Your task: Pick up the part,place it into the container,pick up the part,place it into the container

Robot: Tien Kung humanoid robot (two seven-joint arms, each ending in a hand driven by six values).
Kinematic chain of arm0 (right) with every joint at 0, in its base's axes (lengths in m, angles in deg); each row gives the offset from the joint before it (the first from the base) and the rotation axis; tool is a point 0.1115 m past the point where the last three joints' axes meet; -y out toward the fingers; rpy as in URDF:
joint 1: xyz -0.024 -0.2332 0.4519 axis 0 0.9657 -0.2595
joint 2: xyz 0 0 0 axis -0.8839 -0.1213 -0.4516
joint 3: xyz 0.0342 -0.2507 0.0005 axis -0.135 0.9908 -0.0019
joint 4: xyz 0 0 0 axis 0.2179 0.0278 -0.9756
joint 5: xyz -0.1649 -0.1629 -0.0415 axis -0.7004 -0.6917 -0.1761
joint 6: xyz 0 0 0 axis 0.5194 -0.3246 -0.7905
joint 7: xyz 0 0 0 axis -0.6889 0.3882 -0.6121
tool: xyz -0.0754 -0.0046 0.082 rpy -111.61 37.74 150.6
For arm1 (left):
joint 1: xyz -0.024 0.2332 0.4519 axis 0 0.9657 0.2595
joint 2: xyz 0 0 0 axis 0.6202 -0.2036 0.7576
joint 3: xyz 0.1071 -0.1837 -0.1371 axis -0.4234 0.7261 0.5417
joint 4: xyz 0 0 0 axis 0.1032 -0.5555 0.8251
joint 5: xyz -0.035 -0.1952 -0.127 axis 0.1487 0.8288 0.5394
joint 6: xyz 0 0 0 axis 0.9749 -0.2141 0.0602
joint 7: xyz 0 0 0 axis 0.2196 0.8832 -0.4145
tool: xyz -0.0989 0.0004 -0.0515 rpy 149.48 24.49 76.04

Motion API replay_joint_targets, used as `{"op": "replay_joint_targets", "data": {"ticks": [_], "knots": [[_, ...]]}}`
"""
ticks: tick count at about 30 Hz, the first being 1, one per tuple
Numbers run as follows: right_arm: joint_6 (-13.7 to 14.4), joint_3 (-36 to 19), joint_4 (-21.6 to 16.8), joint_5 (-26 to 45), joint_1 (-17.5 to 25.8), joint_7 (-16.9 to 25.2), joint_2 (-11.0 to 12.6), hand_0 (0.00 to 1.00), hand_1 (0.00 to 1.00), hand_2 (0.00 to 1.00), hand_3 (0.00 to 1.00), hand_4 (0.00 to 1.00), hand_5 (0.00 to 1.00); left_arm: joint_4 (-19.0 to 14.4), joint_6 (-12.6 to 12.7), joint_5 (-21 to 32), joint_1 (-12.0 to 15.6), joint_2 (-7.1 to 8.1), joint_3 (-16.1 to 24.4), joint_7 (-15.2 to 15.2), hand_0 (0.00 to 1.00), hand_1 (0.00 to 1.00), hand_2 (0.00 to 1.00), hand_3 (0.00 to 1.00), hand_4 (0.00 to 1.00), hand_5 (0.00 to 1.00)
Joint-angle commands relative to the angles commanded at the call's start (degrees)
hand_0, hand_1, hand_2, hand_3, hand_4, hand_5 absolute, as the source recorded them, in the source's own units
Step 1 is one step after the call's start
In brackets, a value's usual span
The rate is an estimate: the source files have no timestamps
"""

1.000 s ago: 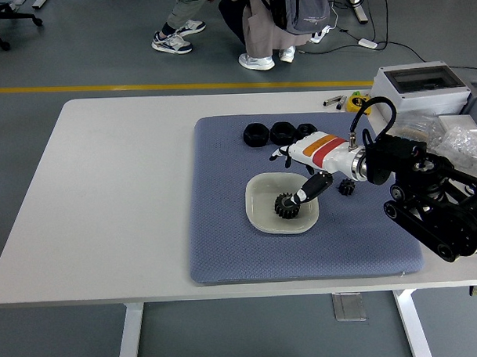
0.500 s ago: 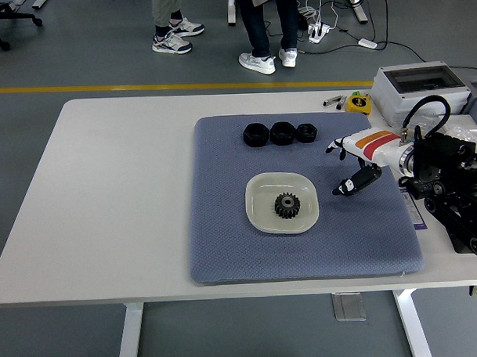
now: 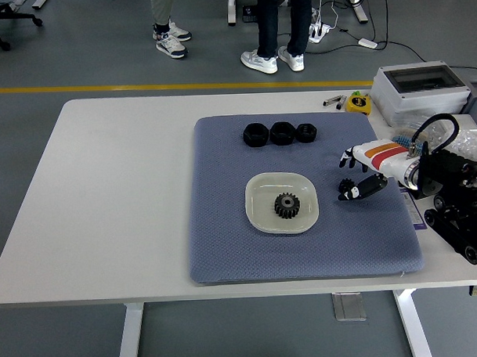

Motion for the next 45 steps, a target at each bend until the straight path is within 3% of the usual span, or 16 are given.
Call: {"op": "replay_joint_targets", "data": {"ticks": [8,9,20,21,39,40,45], "knots": [[1.9,3.3,2.3,4.9,0.0,-0.1,-0.8,0.270,0.426,0.526,0.555,0.985,0.467,0.0,0.0,0.0,0.0,0.04,0.0,0.1,0.718,0.727,0.761,0.671,0.703,0.676],[2.1,3.4,2.4,5.2,0.1,-0.1,-0.8,0.256,0.418,0.514,0.537,0.923,0.424,0.0,0.0,-0.1,0.0,0.04,0.0,0.1,0.718,0.729,0.760,0.672,0.702,0.676],[4.0,3.4,3.6,8.2,1.4,0.4,-0.6,0.242,0.408,0.500,0.525,0.877,0.399,-0.2,-0.2,-0.5,0.0,0.05,0.0,0.3,0.716,0.730,0.760,0.671,0.702,0.678],[3.9,3.4,3.6,8.4,1.4,0.5,-0.6,0.225,0.398,0.489,0.515,0.810,0.376,-0.2,-0.2,-0.5,-0.1,0.05,-0.1,0.3,0.717,0.727,0.761,0.670,0.700,0.679],[4.0,4.1,4.3,11.5,2.0,0.2,-1.2,0.199,0.375,0.473,0.510,0.811,0.409,-0.2,0.0,-0.5,0.0,-0.12,-0.2,0.3,0.716,0.727,0.760,0.668,0.699,0.680],[4.1,4.2,4.3,11.6,2.0,0.3,-1.2,0.162,0.340,0.449,0.499,0.759,0.402,-0.2,0.0,-0.5,0.0,-0.10,-0.2,0.3,0.715,0.727,0.759,0.666,0.698,0.680],[4.6,4.1,4.0,11.9,2.0,0.4,-1.2,0.162,0.340,0.449,0.499,0.759,0.402,-0.2,0.0,-0.3,0.0,-0.09,-0.4,0.3,0.715,0.727,0.759,0.666,0.698,0.680]]}}
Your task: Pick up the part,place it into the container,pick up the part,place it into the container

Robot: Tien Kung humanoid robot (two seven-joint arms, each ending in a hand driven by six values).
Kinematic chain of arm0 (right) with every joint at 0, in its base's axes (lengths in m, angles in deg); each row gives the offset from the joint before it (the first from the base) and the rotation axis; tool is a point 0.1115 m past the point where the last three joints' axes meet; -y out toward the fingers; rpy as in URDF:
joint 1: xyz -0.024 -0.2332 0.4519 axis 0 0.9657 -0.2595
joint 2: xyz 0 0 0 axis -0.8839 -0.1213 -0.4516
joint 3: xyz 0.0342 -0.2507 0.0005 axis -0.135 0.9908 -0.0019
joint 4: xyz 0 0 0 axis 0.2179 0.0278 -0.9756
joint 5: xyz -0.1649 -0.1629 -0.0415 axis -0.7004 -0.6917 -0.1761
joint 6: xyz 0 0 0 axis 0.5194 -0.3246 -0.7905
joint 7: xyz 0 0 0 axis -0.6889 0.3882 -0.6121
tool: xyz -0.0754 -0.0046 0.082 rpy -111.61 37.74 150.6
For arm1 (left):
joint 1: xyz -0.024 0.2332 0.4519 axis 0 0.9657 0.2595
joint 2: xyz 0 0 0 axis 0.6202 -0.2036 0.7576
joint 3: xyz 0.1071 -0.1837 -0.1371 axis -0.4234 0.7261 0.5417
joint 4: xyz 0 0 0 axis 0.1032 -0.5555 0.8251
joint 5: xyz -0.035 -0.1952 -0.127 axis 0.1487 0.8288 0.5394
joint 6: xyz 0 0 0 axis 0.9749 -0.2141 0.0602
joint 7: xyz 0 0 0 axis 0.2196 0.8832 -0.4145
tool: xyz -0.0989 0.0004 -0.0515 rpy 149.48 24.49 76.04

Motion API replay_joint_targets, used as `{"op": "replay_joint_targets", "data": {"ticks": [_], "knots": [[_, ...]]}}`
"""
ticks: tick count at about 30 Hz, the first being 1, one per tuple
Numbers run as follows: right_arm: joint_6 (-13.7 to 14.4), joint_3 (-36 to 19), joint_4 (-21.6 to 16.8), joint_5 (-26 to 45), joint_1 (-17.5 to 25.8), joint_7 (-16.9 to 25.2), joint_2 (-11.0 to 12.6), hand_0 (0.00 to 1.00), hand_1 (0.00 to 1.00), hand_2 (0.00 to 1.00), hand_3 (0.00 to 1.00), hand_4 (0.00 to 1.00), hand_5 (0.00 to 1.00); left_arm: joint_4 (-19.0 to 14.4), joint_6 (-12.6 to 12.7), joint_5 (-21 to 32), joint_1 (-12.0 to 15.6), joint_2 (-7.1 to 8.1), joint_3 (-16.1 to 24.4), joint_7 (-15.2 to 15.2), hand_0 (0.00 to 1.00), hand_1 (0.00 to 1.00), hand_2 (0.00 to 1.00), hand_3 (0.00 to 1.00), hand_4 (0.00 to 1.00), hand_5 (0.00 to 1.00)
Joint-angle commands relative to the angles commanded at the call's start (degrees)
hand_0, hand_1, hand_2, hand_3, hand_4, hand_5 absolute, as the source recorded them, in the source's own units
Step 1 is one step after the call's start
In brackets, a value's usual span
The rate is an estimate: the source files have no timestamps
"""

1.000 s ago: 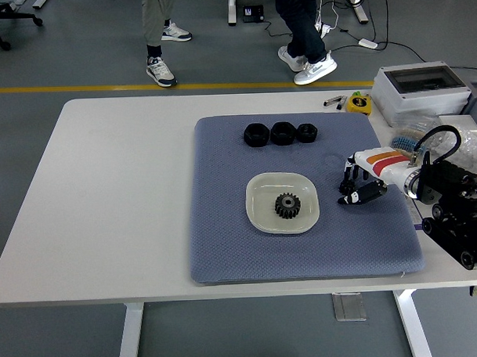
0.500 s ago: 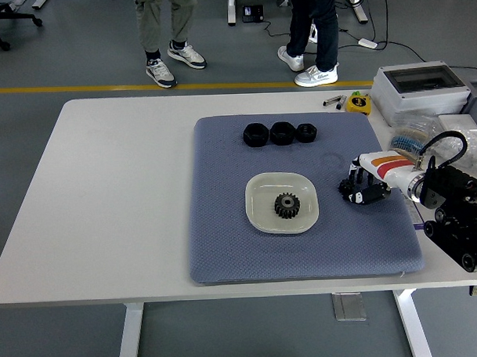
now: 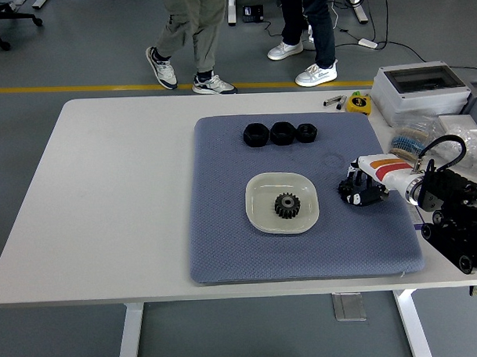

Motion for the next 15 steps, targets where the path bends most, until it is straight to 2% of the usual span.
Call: {"op": "replay_joint_targets", "data": {"ticks": [1,6,7,12,13,15], "knots": [[0.1,0.0,-0.1,0.1,0.0,0.1,0.1,0.104,0.265,0.395,0.485,0.681,0.412,0.0,0.0,0.2,0.0,0.01,-0.1,0.0,0.715,0.727,0.759,0.666,0.698,0.680],[-0.2,-0.1,0.0,0.4,0.1,0.2,0.1,0.104,0.265,0.395,0.485,0.681,0.412,0.0,0.1,0.2,0.0,0.01,-0.1,-0.1,0.715,0.727,0.759,0.666,0.698,0.680],[-0.3,0.0,0.1,0.5,0.1,0.2,0.1,0.061,0.185,0.347,0.472,0.648,0.424,0.0,0.1,0.3,0.0,0.02,-0.2,-0.1,0.715,0.727,0.759,0.667,0.697,0.680],[-0.5,-0.1,0.1,0.6,0.1,0.2,0.0,0.061,0.185,0.347,0.472,0.648,0.424,0.0,0.0,0.3,0.1,0.03,-0.2,-0.1,0.715,0.727,0.759,0.667,0.697,0.680],[-0.5,0.0,0.1,0.6,0.1,0.2,0.0,0.024,0.131,0.292,0.463,0.659,0.413,0.0,0.0,0.3,0.1,0.03,-0.2,-0.1,0.715,0.727,0.759,0.668,0.698,0.681],[-0.7,0.0,0.1,0.6,0.1,0.2,0.0,0.024,0.131,0.292,0.463,0.659,0.413,0.0,0.0,0.4,0.0,0.04,-0.3,-0.1,0.715,0.727,0.759,0.668,0.698,0.681]]}}
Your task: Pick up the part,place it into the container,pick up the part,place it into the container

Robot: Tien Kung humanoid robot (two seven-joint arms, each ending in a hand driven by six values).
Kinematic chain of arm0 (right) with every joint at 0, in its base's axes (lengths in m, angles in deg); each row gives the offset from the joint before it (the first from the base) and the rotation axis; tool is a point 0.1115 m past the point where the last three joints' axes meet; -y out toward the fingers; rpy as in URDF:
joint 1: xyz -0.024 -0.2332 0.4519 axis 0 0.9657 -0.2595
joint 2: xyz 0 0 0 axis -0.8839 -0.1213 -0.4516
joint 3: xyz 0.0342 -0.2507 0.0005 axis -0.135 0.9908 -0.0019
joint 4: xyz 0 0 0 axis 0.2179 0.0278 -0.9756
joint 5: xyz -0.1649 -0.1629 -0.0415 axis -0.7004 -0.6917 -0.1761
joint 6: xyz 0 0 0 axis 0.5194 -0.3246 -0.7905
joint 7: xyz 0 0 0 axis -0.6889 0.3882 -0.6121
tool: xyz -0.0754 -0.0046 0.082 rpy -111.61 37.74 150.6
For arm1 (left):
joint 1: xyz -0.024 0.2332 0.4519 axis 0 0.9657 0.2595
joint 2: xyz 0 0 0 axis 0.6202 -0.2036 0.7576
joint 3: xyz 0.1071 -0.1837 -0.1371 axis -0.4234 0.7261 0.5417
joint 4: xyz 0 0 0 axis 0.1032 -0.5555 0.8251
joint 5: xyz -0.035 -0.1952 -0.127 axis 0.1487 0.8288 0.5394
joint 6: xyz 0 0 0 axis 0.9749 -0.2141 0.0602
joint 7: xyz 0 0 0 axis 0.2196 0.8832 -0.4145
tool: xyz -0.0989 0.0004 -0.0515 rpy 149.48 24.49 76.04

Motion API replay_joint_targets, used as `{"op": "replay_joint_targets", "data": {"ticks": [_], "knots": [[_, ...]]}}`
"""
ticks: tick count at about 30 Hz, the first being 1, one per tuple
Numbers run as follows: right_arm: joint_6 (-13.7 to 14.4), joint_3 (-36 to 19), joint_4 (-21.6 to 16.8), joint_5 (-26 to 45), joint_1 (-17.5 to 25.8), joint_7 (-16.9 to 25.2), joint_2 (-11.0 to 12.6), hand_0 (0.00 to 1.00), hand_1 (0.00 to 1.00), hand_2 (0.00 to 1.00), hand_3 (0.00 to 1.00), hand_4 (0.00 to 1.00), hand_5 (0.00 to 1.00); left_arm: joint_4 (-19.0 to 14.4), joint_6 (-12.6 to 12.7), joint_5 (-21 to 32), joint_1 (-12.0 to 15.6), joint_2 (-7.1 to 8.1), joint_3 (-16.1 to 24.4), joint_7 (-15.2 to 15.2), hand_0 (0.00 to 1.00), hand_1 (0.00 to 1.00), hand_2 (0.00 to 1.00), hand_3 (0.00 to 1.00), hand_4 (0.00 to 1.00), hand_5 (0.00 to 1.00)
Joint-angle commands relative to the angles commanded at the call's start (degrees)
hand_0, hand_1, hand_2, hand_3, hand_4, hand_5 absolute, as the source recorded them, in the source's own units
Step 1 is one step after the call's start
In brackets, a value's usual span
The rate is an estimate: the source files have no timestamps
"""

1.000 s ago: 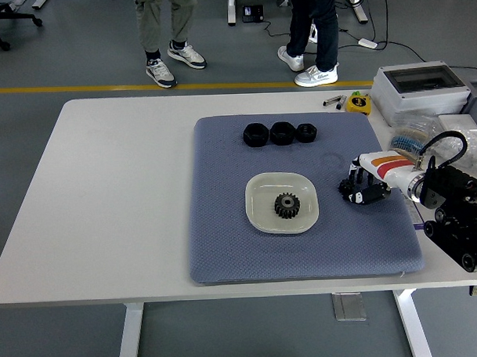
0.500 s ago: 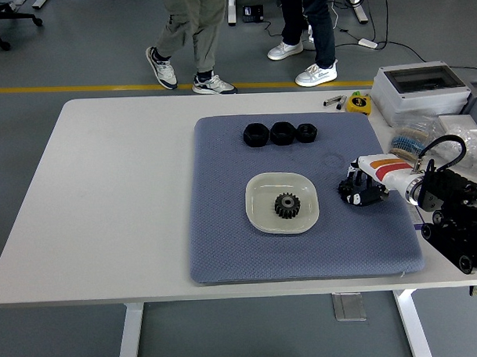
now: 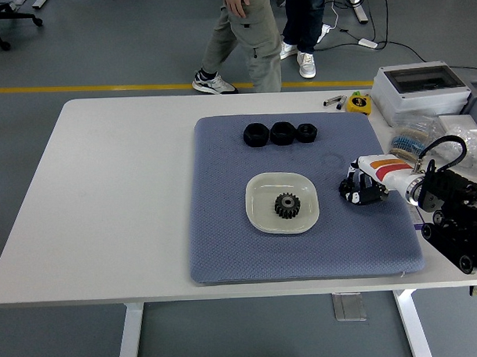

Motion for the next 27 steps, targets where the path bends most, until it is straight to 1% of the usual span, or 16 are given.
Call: {"op": "replay_joint_targets", "data": {"ticks": [3,4,9,10,15,17,20,21,22,27], "knots": [[-0.1,0.0,-0.1,0.0,0.0,0.0,0.0,0.024,0.131,0.292,0.463,0.659,0.413,0.0,0.0,0.1,0.0,0.00,0.0,0.0,0.715,0.727,0.759,0.668,0.698,0.681],[-0.1,0.0,-0.1,0.0,0.0,0.0,0.1,0.002,0.097,0.249,0.454,0.683,0.393,0.0,0.0,0.0,0.0,0.00,0.0,0.0,0.714,0.726,0.758,0.668,0.697,0.680],[-0.2,-0.4,-0.4,-0.3,0.1,0.1,0.2,0.002,0.097,0.249,0.454,0.683,0.393,0.0,0.0,0.3,0.0,0.04,-0.3,-0.1,0.714,0.726,0.758,0.668,0.697,0.680],[-0.2,-0.7,-0.7,-0.5,0.1,0.1,0.3,0.002,0.088,0.230,0.451,0.690,0.385,0.0,0.0,0.4,0.0,0.05,-0.3,-0.1,0.714,0.726,0.758,0.669,0.697,0.681],[-0.2,-1.9,-2.0,-1.9,0.2,0.1,0.7,0.002,0.088,0.230,0.451,0.690,0.385,0.0,0.0,0.6,0.0,0.09,-0.5,-0.1,0.714,0.726,0.758,0.669,0.697,0.681],[-0.2,-2.4,-2.6,-2.4,0.2,0.2,0.8,0.002,0.074,0.219,0.450,0.679,0.371,0.0,-0.1,0.6,0.1,0.11,-0.5,-0.1,0.712,0.726,0.758,0.669,0.697,0.681],[-0.2,-3.5,-3.9,-3.5,0.3,0.2,1.1,0.002,0.074,0.219,0.450,0.679,0.371,0.0,-0.1,0.7,0.1,0.13,-0.7,-0.2,0.712,0.726,0.758,0.669,0.697,0.681],[-0.1,-4.0,-4.6,-3.8,0.4,0.2,1.2,0.002,0.074,0.219,0.450,0.679,0.371,0.0,-0.1,0.7,0.1,0.13,-0.7,-0.2,0.712,0.726,0.758,0.669,0.697,0.681],[-0.1,-4.5,-5.3,-4.3,0.5,0.2,1.3,0.002,0.055,0.187,0.448,0.670,0.373,0.0,-0.1,0.7,0.1,0.13,-0.7,-0.2,0.713,0.726,0.757,0.669,0.696,0.679],[0.4,-6.8,-9.3,-6.9,0.7,0.2,1.7,0.002,0.055,0.187,0.448,0.670,0.373,-0.1,-0.1,0.9,0.1,0.14,-0.8,-0.2,0.713,0.726,0.757,0.669,0.696,0.679]]}}
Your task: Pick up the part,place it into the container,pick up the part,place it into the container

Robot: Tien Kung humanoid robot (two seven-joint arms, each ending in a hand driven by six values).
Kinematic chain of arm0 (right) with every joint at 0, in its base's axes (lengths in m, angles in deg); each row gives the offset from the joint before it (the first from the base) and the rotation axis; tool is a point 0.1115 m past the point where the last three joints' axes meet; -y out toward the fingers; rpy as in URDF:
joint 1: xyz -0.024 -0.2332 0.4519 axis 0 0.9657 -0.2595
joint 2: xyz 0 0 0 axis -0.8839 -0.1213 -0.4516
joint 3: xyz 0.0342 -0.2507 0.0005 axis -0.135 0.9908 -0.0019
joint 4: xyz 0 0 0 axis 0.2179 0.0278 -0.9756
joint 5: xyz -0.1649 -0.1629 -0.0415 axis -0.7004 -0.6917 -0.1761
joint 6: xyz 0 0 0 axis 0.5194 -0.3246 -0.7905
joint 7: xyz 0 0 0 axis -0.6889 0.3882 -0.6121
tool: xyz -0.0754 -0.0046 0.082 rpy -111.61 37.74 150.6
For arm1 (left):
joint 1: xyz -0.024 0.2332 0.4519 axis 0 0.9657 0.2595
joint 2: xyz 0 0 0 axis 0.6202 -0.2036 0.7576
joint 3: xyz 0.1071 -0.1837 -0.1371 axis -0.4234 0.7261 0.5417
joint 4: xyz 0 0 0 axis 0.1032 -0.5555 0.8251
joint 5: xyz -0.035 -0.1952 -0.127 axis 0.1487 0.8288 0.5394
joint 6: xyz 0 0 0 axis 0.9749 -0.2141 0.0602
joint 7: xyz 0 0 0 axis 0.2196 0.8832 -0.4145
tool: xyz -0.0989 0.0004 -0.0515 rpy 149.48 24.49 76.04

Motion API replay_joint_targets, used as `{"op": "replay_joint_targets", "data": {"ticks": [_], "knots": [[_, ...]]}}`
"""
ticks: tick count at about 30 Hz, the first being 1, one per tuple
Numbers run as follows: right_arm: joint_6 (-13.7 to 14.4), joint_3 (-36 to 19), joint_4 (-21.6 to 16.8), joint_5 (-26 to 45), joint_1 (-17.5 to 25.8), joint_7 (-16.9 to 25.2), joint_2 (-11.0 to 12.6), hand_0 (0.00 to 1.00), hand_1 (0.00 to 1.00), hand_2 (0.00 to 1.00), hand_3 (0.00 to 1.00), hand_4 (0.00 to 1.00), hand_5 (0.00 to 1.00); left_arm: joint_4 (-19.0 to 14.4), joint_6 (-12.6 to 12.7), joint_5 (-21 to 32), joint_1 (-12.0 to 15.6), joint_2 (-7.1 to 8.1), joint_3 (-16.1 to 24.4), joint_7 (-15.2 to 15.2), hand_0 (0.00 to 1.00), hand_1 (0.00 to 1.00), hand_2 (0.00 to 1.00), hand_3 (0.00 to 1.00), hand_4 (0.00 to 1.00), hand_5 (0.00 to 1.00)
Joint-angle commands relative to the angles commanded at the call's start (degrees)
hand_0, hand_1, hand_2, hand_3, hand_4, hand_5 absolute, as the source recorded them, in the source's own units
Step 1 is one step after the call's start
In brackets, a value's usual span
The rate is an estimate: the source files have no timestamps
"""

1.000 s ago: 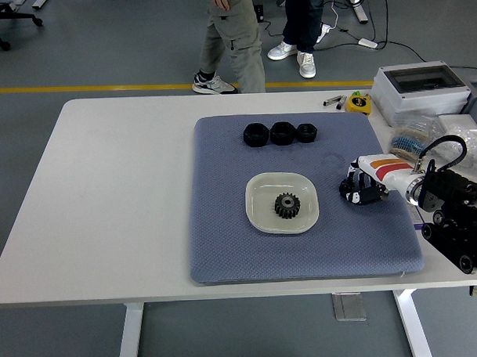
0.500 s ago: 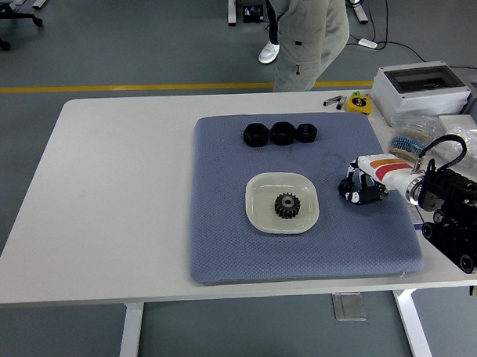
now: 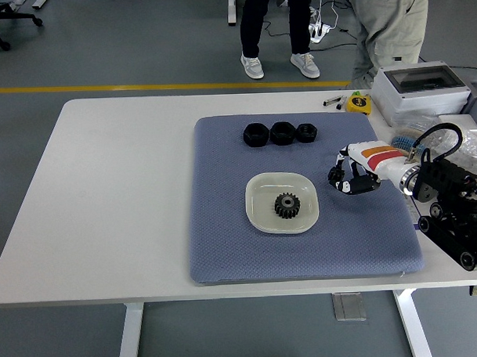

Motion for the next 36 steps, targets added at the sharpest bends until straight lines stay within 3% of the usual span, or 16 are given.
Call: {"op": "replay_joint_targets", "data": {"ticks": [1,9,18,22,27,36], "knots": [[0.1,-0.3,-0.7,-0.4,0.0,0.0,0.1,0.002,0.002,0.108,0.452,0.681,0.357,0.0,0.0,0.0,0.0,0.01,0.0,0.0,0.713,0.726,0.757,0.669,0.697,0.681],[0.5,-0.7,-7.5,-3.9,-0.2,-0.5,0.5,0.002,0.002,0.083,0.452,0.690,0.347,0.0,-0.1,0.1,0.0,0.11,-0.1,0.0,0.713,0.726,0.757,0.670,0.697,0.681],[0.0,3.8,-16.1,-12.2,-1.1,-0.8,0.7,0.002,0.002,0.077,0.452,0.690,0.347,0.0,-0.2,-0.2,0.0,0.23,0.0,0.0,0.713,0.726,0.757,0.670,0.698,0.681],[0.0,5.5,-18.2,-15.6,-1.7,-0.9,0.6,0.002,0.002,0.068,0.453,0.694,0.344,-0.1,-0.2,-0.2,-0.1,0.32,0.0,0.0,0.714,0.726,0.756,0.670,0.698,0.681],[0.0,7.1,-18.0,-16.7,-2.3,-0.8,0.0,0.002,0.002,0.073,0.455,0.707,0.336,0.0,-0.2,-0.2,-0.2,0.37,0.1,0.0,0.714,0.726,0.756,0.670,0.699,0.680],[0.0,8.3,-13.6,-15.5,-2.8,-0.5,-1.6,0.002,0.002,0.078,0.465,0.738,0.323,-0.1,-0.2,-0.5,-0.2,0.34,0.1,0.1,0.715,0.726,0.755,0.670,0.701,0.682]]}}
